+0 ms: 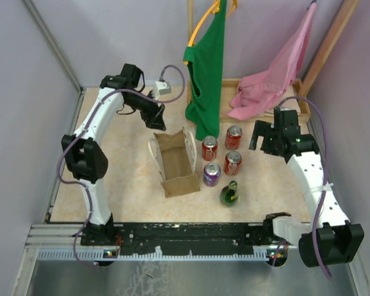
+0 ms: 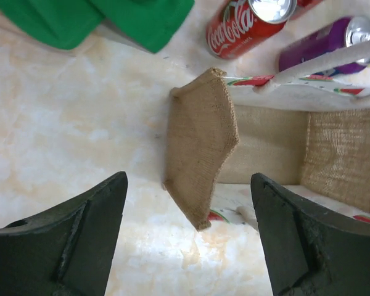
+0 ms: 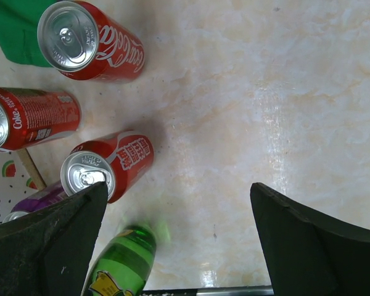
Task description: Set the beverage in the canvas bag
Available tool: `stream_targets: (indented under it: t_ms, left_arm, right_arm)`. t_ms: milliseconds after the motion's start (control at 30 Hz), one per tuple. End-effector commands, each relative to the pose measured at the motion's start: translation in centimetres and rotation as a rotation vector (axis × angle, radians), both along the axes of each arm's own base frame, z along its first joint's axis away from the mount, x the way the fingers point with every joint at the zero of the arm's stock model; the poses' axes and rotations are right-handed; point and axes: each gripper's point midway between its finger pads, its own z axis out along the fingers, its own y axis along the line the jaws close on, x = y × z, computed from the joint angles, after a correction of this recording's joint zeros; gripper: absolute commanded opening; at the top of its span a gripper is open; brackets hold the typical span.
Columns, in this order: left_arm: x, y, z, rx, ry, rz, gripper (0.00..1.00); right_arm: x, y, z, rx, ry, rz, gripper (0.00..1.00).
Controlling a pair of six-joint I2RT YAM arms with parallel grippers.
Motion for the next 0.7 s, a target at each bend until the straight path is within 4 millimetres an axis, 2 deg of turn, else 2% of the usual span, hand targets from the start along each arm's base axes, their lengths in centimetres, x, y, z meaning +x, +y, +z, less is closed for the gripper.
stream_targets:
  t_ms: [0, 133, 267, 533, 667]
  left_arm:
    - [0.6, 1.0, 5.9, -0.073, -0.053, 0.275, 0.86]
    - [-2.7, 1.9, 3.9, -0.049, 0.087, 0.386, 0.85]
    - [-5.0, 1.5, 2.3, -0.073, 0.278, 0.48, 0.83]
    - [-4.7, 2.2, -0.7, 0.0, 0.454, 0.707, 0.79]
    - [-5.4, 2.6, -3.4, 0.055, 0.516, 0.747, 0.75]
  right_arm:
    - [0.5, 0.2, 0.9, 0.002, -0.046, 0.001, 0.99]
    - [0.5, 0.2, 0.3, 0.002, -0.039, 0.001, 0.99]
    - [0.7, 0.5, 0.1, 0.01, -0.036, 0.002, 0.99]
    - [0.3, 0.1, 0.2, -0.015, -0.025, -0.002, 0.99]
    - [-0.3, 0.0, 0.0, -0.009, -0.023, -0.013, 0.99]
